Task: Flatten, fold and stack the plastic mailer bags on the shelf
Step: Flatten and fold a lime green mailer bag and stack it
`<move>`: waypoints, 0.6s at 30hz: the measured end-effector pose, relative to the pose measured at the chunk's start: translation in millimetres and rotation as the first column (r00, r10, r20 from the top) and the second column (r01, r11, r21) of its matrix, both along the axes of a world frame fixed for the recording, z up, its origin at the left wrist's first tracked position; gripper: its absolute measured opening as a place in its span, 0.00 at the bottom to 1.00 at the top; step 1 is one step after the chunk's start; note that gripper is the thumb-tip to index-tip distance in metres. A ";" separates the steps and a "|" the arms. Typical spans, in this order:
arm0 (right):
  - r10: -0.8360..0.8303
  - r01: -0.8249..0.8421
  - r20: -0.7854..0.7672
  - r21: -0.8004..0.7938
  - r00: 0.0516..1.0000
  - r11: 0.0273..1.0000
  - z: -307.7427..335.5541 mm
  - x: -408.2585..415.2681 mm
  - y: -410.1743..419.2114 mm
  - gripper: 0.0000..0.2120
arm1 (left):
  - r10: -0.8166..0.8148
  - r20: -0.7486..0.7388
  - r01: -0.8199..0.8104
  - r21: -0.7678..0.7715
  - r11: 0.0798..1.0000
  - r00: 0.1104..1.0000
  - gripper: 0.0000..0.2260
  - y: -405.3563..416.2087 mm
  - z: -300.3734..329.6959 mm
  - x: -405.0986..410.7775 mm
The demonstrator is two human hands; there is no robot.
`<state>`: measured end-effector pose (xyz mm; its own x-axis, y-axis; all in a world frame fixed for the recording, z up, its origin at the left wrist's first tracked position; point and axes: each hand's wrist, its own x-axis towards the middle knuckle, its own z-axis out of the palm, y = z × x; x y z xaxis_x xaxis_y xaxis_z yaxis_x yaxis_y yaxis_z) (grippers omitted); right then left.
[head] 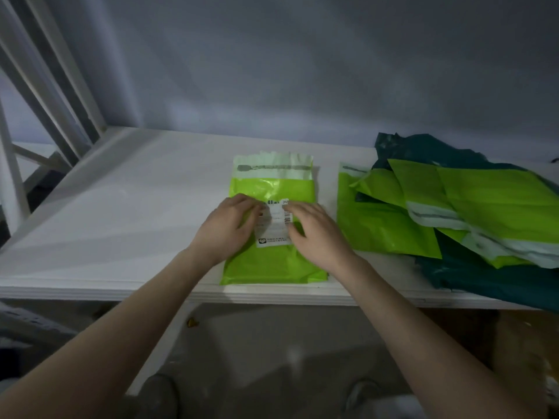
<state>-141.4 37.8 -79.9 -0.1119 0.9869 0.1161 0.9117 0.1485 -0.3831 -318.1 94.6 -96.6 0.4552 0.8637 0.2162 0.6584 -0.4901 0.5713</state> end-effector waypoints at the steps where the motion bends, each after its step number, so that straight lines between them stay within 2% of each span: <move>1: 0.006 -0.007 -0.014 -0.019 1.000 1.000 -0.2 0.1 4.1 0.20 | -0.027 -0.015 0.027 -0.024 0.999 1.000 0.24 4.0 -2.7 3.9; 4: 0.006 -0.014 -0.073 -0.111 0.997 0.994 -9.6 1.0 17.2 0.22 | -0.129 -0.203 0.106 -0.118 0.987 0.971 0.23 10.3 -15.7 11.9; 6: 0.016 -0.027 -0.060 -0.190 0.998 0.981 -18.1 4.4 24.0 0.24 | -0.159 -0.291 0.117 -0.157 0.981 0.943 0.22 12.9 -22.2 14.0; 13: 0.035 0.005 0.128 -0.296 0.991 0.955 -29.0 11.0 31.5 0.27 | -0.132 -0.402 0.049 -0.210 0.976 0.906 0.25 17.2 -20.3 10.9; 18: -0.028 0.090 0.205 -0.296 0.978 0.951 -23.0 15.1 27.6 0.32 | -0.053 -0.456 -0.025 -0.164 0.986 0.889 0.31 19.1 -17.8 8.6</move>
<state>-126.3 65.4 -102.9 -0.0427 0.9775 -0.2066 0.9768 -0.0026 -0.2140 -309.5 113.7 -114.4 0.4822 0.8614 -0.1595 0.8589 -0.4289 0.2800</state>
